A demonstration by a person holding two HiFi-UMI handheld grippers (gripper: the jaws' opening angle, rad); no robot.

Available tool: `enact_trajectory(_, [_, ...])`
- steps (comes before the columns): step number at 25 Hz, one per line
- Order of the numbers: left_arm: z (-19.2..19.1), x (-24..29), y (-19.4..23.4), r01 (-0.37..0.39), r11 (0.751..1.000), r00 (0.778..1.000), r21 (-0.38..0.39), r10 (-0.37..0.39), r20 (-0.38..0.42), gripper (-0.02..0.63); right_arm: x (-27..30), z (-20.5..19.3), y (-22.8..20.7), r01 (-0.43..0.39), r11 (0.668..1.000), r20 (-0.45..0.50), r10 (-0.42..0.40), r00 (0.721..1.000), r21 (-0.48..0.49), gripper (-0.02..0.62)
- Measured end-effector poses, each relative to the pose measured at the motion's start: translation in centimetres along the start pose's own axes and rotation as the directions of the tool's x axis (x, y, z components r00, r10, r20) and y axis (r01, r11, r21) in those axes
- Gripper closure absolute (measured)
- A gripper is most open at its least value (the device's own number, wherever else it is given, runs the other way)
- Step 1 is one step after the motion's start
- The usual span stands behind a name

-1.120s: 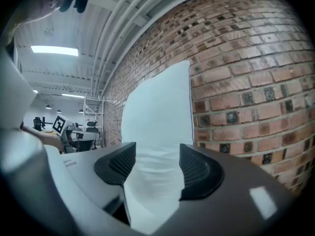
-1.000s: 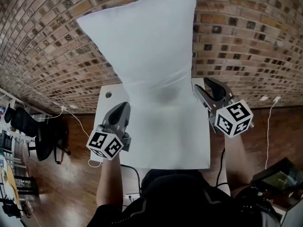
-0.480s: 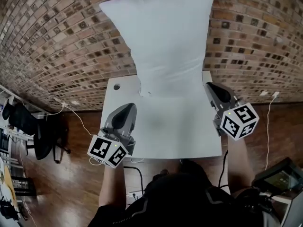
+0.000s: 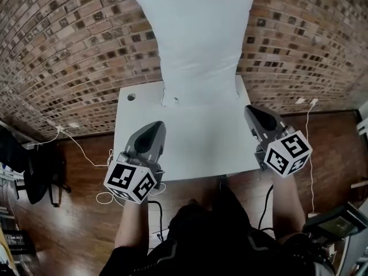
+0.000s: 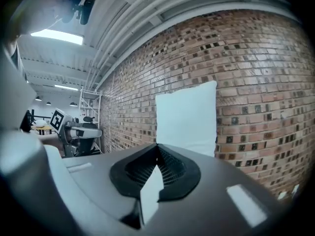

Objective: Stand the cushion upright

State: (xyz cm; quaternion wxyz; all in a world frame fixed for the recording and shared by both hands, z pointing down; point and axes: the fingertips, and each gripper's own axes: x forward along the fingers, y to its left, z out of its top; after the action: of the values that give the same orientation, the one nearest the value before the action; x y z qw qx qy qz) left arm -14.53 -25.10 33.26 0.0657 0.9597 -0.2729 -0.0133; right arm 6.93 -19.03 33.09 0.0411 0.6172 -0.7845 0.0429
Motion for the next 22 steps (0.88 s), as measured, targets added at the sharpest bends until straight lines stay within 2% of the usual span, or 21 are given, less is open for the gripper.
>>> enact_trajectory(3, [0.3,-1.6,-0.6,-0.013,1.0,1.0,-0.01,0.013,0.024,0.603,-1.7,0.6,0.9,0.013,1.0,0.013,-0.013,1.0,0.007,0.589])
enact_trajectory(7, [1.4,-2.6,-1.5,-0.028,0.999,0.999,0.026,0.027,0.031,0.603,-3.0,1.3,1.5,0.0,1.0,0.016,0.0,1.0,0.007,0.589])
enact_trajectory(11, [2.7,-3.1,-3.5,-0.022,1.0,0.998,-0.009,0.022,0.054,0.603,-4.2,0.9,1.3,-0.002,1.0,0.011,0.002,1.0,-0.001,0.589])
enact_trajectory(15, [1.8,-3.4,-5.6,-0.068,0.998,0.997,-0.006,0.068,0.03,0.603,-5.8,-0.4,1.1,-0.036,0.999,-0.014,0.036,0.999,0.006,0.589])
enact_trajectory(18, [0.8,-3.0,-7.0,-0.089,0.996,0.996,0.004,0.089,0.024,0.603,-7.3,0.3,-0.3,-0.036,0.999,0.023,0.036,0.999,0.015,0.589])
enact_trajectory(22, [0.3,-2.8,-9.0,-0.108,0.994,0.994,-0.022,0.108,0.012,0.603,-9.5,1.0,-1.9,-0.027,0.999,0.067,0.025,0.997,0.031,0.589])
